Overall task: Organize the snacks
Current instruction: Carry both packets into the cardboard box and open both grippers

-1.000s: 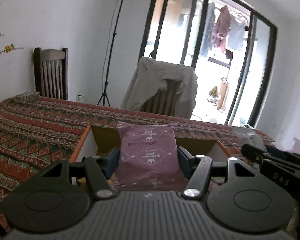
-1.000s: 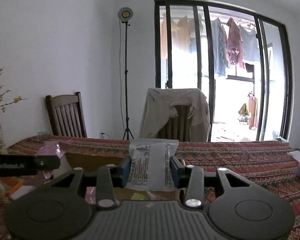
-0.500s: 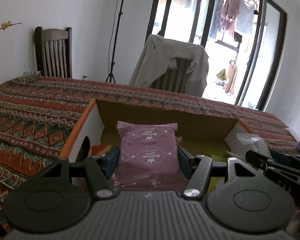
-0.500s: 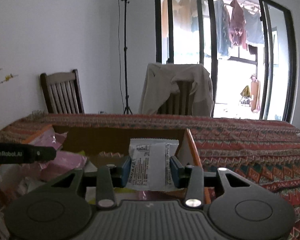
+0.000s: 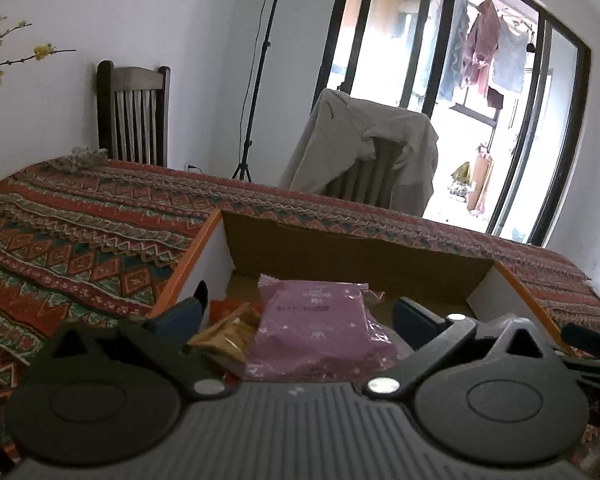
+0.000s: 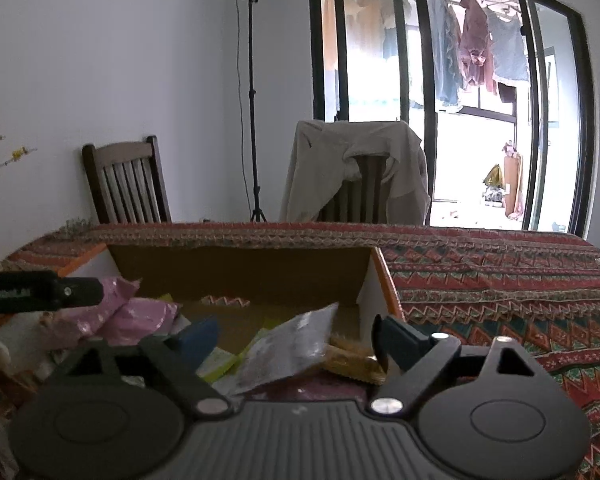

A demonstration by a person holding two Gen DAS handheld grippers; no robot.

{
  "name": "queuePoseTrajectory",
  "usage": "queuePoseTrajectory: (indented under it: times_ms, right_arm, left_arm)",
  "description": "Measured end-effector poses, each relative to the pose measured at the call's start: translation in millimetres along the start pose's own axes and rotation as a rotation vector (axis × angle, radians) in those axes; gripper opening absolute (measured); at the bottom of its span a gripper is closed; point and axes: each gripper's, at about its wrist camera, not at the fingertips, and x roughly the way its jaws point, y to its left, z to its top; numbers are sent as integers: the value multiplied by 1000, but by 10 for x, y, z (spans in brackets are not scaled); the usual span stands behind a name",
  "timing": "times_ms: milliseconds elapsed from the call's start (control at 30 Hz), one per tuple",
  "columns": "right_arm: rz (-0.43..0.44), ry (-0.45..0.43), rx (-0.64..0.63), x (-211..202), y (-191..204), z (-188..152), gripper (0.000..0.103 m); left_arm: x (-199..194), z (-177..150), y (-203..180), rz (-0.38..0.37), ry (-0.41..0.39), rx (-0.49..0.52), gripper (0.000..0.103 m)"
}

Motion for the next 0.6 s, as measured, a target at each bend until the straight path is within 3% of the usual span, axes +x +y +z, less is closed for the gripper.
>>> queuePoseTrajectory:
  times_ms: [33, 600]
  right_arm:
    - [-3, -3, 3, -4, -8, -1, 103]
    - [-32, -5, 11, -8, -64, -1, 103]
  left_arm:
    - [0, 0, 4, 0, 0, -3, 103]
    - [-129, 28, -26, -5, -25, -4, 103]
